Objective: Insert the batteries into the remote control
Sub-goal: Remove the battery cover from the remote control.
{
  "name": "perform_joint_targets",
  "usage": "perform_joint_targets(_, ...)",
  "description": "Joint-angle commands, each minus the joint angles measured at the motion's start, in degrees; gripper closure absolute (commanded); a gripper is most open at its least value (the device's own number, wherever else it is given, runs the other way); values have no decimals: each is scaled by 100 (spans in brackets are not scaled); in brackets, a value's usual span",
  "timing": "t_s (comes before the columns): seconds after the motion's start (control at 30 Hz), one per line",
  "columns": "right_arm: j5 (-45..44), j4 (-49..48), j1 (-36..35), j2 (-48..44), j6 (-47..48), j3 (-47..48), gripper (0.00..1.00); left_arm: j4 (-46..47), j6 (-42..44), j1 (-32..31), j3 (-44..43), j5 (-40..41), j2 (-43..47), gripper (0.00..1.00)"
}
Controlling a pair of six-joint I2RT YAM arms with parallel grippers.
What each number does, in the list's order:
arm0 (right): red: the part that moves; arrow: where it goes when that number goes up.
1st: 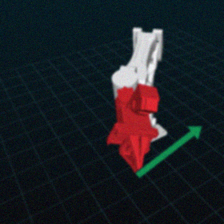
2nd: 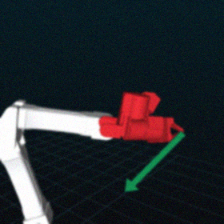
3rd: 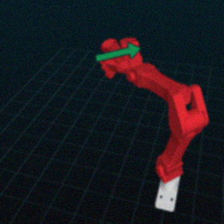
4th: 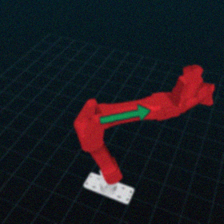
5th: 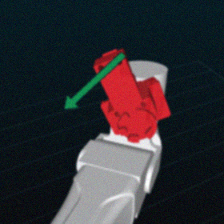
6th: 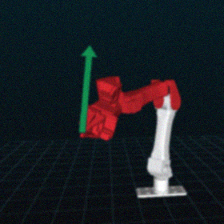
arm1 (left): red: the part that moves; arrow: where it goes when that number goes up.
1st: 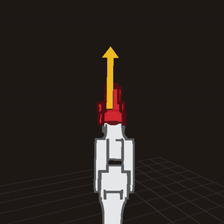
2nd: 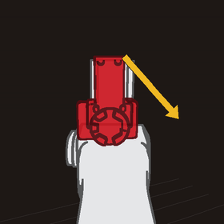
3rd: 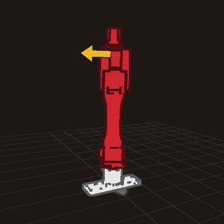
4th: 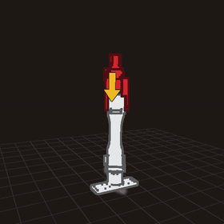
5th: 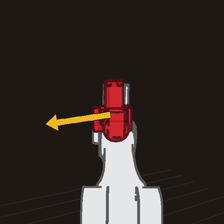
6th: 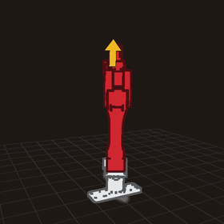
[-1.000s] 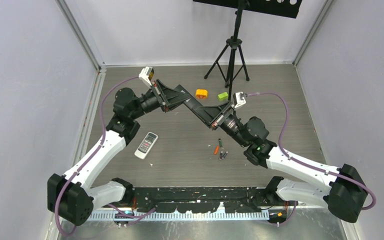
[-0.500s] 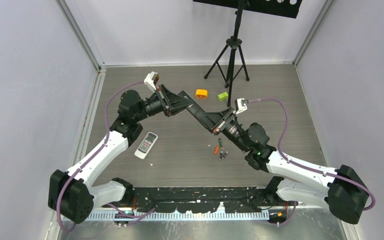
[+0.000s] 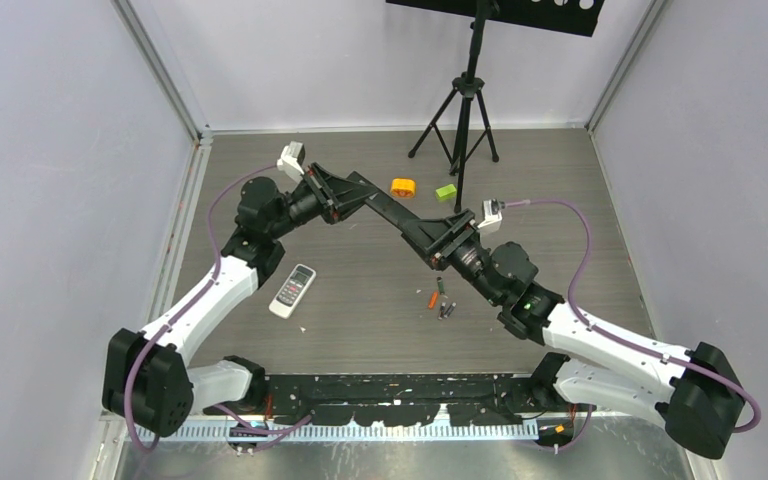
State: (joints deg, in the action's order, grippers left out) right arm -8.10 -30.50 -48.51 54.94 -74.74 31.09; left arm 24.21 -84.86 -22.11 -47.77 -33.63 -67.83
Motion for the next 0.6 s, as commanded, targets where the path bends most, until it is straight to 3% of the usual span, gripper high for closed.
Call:
perform_joint_targets(0.0, -159, 398, 8, -171, 69, 354, 44, 330, 295, -4, -40, 85, -58, 100)
perform_joint_targets(0.2, -476, 2743, 4, -238, -41, 1151, 55, -81, 835, -1, -102, 111, -76, 100)
perform_joint_targets(0.57, -447, 3159, 8, -171, -62, 1350, 74, -474, 1400, -4, -215, 134, -81, 100)
